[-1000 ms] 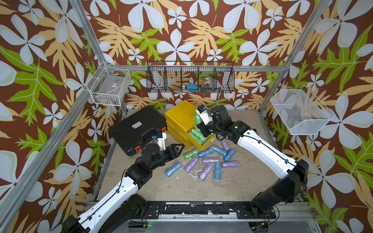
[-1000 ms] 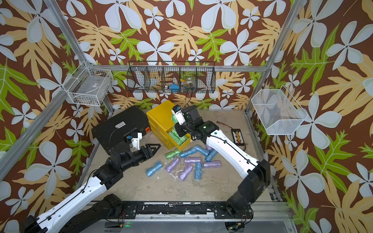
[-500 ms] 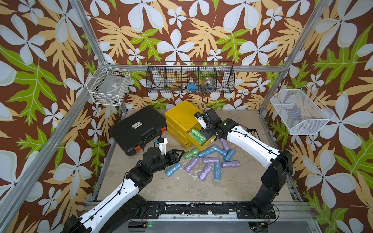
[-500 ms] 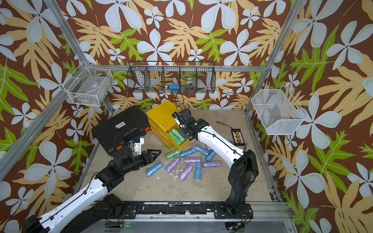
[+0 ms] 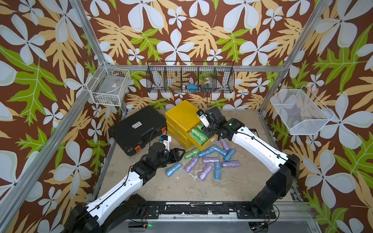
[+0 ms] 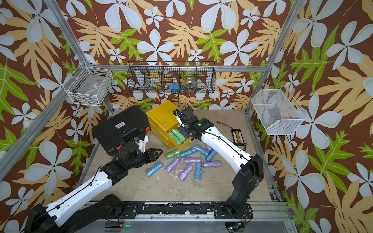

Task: Sort the rolls of trash bags by color and place them into the drawer
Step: Place the roll of trash bags in the drawer, then pick up the roll of trash bags from the center of the board.

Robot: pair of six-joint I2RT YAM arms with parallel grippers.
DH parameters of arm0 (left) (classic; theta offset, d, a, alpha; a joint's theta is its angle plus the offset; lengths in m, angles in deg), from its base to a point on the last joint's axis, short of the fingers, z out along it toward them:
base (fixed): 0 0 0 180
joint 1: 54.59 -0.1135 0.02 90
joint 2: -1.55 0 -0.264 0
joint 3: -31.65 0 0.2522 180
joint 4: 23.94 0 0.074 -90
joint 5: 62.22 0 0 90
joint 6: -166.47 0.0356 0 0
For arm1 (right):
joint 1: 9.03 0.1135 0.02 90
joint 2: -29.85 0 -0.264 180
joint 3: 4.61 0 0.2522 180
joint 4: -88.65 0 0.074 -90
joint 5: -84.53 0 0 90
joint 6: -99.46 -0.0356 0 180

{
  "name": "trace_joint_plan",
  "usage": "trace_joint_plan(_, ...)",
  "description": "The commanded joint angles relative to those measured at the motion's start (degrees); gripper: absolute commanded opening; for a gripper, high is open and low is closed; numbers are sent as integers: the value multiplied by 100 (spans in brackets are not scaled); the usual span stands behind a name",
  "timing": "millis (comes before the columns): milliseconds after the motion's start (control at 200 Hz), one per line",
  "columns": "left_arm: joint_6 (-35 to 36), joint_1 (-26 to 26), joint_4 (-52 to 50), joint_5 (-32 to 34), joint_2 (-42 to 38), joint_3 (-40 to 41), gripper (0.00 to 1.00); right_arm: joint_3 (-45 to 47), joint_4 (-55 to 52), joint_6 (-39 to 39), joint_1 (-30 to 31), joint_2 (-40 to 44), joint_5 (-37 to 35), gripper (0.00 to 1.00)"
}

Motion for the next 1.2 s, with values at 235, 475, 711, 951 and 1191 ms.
trace_joint_plan(235, 594, 9, 482, 341, 993, 104, 44, 629, 802, -738, -9, 1439, 1101, 54)
trace_joint_plan(475, 1025, 129, 1432, 679, 1854, 238, 52, 1290, 952, -1029, -7, 2491, 1667, 58)
trace_joint_plan(711, 1477, 421, 2025, 1117, 2792, -2, 56, 1521, 738, -1218, -10, 3110, 2093, 58)
trace_joint_plan(951, 1700, 422, 2456, 1499, 3095, 18, 57, 1607, 488, -1202, -8, 3450, 2167, 58)
trace_joint_plan(1191, 1977, 423, 2689, 1361, 3459, -132, 59, 1816, 439, -1256, -13, 3534, 2274, 56)
